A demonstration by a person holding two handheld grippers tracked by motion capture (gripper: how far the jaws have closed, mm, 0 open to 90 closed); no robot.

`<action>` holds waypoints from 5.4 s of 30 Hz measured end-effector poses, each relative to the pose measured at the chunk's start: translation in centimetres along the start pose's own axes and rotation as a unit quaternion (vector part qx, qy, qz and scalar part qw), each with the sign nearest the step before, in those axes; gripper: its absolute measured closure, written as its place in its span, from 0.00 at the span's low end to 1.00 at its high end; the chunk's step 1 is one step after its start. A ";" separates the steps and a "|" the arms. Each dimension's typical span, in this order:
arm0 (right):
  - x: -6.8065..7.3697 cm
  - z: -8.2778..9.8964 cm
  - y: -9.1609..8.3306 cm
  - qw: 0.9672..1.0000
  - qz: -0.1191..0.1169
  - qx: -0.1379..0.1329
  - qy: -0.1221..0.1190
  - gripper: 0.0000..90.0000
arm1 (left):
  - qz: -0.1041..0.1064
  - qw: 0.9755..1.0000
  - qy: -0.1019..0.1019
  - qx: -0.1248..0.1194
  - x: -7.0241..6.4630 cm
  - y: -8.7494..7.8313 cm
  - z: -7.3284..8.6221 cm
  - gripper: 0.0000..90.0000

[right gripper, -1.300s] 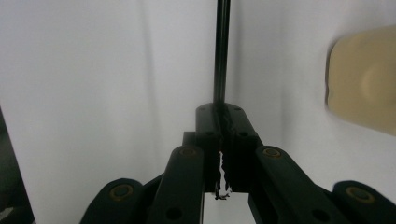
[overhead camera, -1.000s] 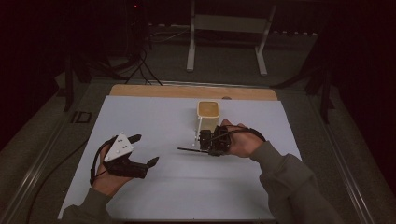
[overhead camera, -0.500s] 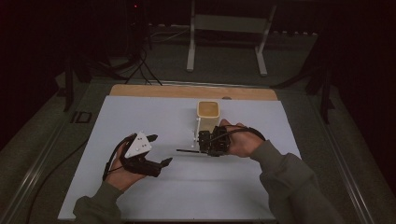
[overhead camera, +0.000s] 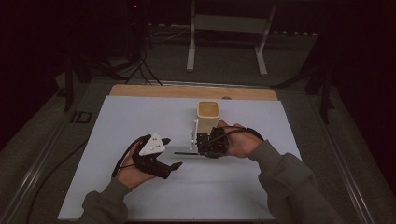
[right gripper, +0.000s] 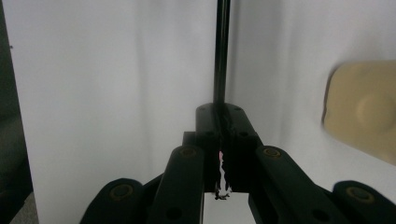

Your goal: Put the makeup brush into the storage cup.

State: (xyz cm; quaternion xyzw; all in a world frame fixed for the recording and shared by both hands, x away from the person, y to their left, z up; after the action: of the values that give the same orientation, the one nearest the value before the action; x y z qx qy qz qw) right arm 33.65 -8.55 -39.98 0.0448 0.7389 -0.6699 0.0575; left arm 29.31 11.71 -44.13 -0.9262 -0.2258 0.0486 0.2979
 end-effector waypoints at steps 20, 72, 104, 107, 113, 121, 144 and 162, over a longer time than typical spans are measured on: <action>0.6 -0.8 0.4 1.000 -0.018 -0.003 -0.023 0.96 | 0.044 0.999 0.022 0.013 -1.2 2.4 -1.2 0.22; 0.4 0.3 -0.9 0.998 0.018 -0.055 0.012 0.28 | 0.081 0.996 0.006 0.040 -1.1 3.7 -0.6 0.95; -0.4 4.2 -0.4 0.973 0.038 -0.170 0.155 0.27 | 0.044 0.999 -0.028 -0.013 -0.6 2.5 -0.9 0.95; -0.4 4.4 -0.3 0.970 0.038 -0.177 0.165 0.28 | 0.042 0.998 -0.032 -0.018 -0.7 2.5 -0.9 0.95; -0.4 4.9 0.1 0.954 0.025 -0.222 0.200 0.28 | 0.037 0.998 -0.033 -0.024 -0.6 2.4 -1.0 0.95; -0.5 5.6 0.7 0.934 0.014 -0.267 0.236 0.28 | 0.036 0.998 -0.043 -0.039 -0.3 2.0 -0.9 0.95; -0.6 6.0 1.5 0.883 -0.032 -0.366 0.291 0.28 | 0.046 0.993 -0.068 -0.080 -0.2 2.3 -1.0 0.95; -1.0 6.4 1.4 0.848 -0.099 -0.429 0.296 0.43 | 0.070 0.990 -0.060 -0.108 -0.3 2.4 -1.2 0.95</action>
State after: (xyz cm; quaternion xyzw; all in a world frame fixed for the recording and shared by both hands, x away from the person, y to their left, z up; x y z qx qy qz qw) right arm 34.96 -14.81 -41.80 0.1378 0.9353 -0.2432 -0.2170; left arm 30.27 9.23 -44.55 -0.9618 -0.1819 0.1003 0.1781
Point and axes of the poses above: each handheld gripper's, and its own axes: y roughly forward along the jaws, z roughly out of its underside, x roughly to its left, the point moved 1 cm from there along y, roughly forward along the jaws, and after that the axes turned 2 degrees about z, right-handed, at the moved point
